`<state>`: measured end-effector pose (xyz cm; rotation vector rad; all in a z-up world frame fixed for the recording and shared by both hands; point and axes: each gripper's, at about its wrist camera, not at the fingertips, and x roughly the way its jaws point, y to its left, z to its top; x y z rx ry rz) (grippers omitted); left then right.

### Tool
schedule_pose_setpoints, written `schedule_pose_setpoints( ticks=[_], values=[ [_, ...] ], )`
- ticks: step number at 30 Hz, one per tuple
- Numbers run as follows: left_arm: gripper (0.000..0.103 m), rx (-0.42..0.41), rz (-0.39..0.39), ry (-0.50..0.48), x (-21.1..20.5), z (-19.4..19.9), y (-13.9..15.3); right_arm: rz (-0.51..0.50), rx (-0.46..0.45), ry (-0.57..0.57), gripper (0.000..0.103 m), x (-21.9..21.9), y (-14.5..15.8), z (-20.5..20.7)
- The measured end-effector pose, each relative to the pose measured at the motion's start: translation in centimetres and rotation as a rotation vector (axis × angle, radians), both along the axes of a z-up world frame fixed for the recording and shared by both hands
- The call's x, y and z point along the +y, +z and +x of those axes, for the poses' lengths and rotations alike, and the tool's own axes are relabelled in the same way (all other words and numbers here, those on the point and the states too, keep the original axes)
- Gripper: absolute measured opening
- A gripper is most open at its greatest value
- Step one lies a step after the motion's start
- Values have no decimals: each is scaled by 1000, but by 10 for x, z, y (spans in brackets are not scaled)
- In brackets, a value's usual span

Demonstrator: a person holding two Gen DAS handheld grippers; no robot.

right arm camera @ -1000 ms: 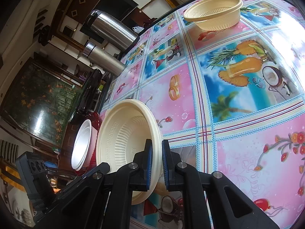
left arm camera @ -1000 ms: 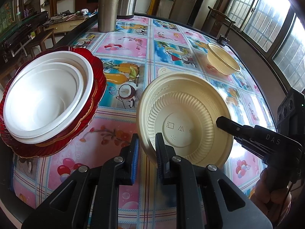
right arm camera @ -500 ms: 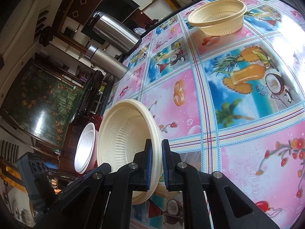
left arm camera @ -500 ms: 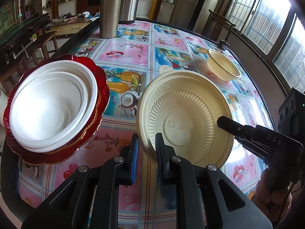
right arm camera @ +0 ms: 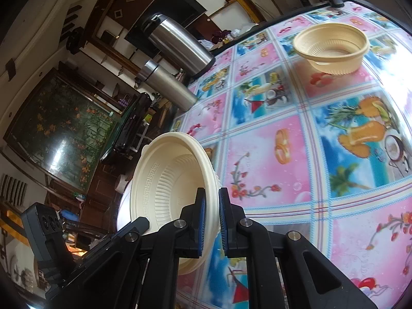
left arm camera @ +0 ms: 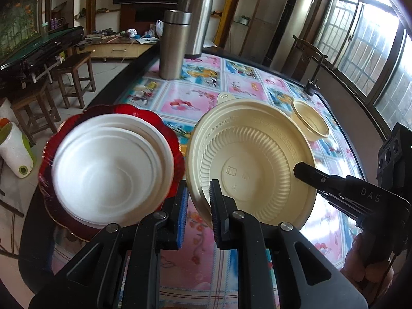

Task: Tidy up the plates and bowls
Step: 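Carry both beige bowls over the red plate stack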

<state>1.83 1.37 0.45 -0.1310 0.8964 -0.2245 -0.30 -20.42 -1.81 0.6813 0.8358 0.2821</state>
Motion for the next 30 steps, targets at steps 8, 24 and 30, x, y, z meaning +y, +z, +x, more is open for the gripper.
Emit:
schedule_pose_setpoints(
  ticks=[8,24,30],
  values=[
    [14,-24,-3,66,27,5,8,-18,-32,48,11,30,21,13],
    [14,-18,0,161,71,13,3,-35,-53,138,11,88,35,46],
    [14,-10,7,189,82,12,-1,-44,-47,163,13,106,30,55]
  ],
)
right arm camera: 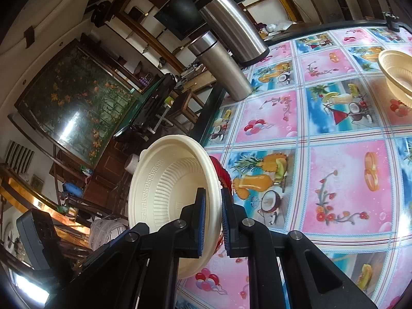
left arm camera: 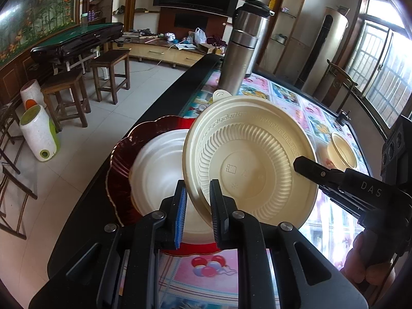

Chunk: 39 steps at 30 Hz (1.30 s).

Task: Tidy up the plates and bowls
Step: 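Carry both beige bowls over the red plate stack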

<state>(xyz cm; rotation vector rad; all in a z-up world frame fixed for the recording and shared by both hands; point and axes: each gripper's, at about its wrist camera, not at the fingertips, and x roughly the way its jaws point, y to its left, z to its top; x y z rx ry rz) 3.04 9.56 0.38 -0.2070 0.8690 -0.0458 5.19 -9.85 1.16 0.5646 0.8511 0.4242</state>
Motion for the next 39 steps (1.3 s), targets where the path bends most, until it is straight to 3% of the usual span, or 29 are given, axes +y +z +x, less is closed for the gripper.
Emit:
schedule_pose_setpoints(
  ticks=[39],
  values=[
    [14,52,12,77,28,13,-21,-47,42,45,14,52,-23,20]
  ],
)
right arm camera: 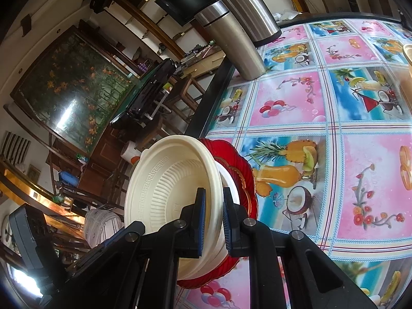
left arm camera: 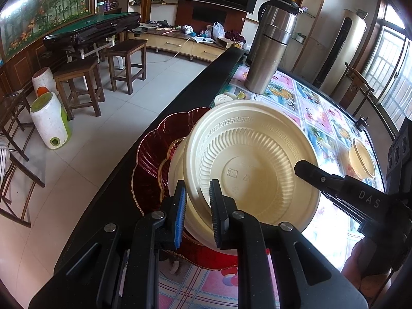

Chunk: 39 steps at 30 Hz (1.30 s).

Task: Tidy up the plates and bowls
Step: 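Carry both beige bowls over the red plate stack, then lower both beige bowls onto the white pieces on the stack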

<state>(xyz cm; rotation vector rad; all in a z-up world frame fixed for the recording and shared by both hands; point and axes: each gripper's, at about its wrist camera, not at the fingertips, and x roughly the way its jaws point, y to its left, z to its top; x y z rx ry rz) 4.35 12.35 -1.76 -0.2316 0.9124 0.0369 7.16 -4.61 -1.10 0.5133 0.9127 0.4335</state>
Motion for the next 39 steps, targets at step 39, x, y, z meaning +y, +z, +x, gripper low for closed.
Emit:
schedule_pose_setpoints(
  ticks=[39],
  values=[
    [49,-93,142,92,15,-16,32,-146,-74,-3,17,9,-4,-1]
  ],
)
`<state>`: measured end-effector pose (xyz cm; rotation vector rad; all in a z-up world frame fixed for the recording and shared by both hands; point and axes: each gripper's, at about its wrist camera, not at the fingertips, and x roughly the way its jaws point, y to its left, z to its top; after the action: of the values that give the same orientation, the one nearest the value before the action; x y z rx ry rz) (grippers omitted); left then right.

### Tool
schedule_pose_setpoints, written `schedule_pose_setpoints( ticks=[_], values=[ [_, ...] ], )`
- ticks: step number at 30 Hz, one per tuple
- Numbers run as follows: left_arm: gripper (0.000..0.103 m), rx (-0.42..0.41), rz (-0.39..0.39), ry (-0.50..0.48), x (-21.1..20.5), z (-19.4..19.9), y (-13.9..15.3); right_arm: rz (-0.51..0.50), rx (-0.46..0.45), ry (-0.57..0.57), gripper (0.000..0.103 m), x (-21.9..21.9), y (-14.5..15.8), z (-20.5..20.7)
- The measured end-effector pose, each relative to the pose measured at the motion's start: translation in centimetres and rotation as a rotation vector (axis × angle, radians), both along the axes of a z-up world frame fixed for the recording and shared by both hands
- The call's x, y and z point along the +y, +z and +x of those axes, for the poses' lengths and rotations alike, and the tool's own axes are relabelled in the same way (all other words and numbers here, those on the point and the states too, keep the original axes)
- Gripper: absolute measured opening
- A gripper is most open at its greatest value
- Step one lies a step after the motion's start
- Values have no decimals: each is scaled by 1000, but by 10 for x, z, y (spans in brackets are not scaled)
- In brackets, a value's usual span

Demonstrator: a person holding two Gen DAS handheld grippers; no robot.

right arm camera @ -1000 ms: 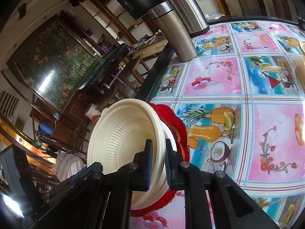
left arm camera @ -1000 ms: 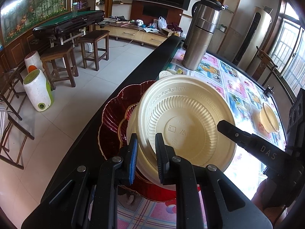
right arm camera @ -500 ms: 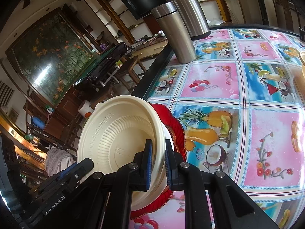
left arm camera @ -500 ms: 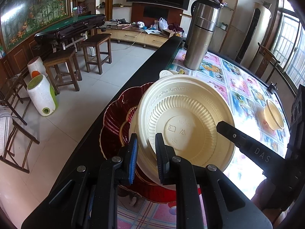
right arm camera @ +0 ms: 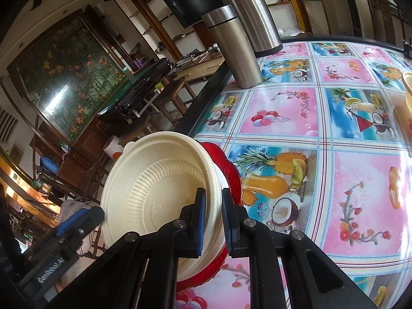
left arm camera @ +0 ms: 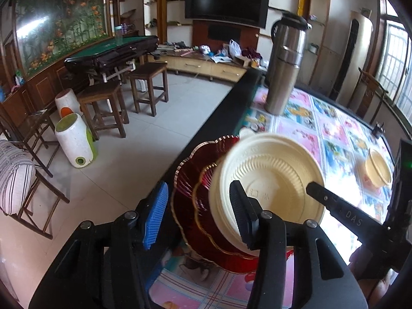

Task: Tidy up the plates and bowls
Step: 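Lower both beige bowls onto the white pieces on the stack, then open both tools and move them toward the remaining beige bowls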

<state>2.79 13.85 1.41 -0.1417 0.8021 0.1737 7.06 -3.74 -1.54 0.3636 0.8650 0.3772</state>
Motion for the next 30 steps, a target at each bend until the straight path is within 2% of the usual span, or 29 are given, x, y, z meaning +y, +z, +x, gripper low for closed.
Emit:
schedule_pose_setpoints(
  ticks=[2,5,9,11,15,21,25,30],
  values=[
    [49,-19,-4,21,7,-4,7,7,3,0,22,-3,0,-1],
    [49,-48,-10,38,10,-8,14,30,-10,-8,23,-10,3,-3],
    [49,-69,-4,1,-6,-12,20,54,-42,-27,26,-26,13,-10],
    [49,-70,10,-39,-22,-12,20,59,-60,-57,26,-40,17,-14],
    [57,-55,45,-140,-67,-10,16,63,-70,-115,26,-73,19,-19],
    [58,18,83,-321,-142,-3,0,92,-38,-230,26,-138,3,-25],
    [58,88,81,-438,-195,11,-10,119,-20,-318,26,-190,-11,-34],
    [58,116,54,-504,-246,39,-6,173,-16,-432,27,-258,-19,-42]
  ],
)
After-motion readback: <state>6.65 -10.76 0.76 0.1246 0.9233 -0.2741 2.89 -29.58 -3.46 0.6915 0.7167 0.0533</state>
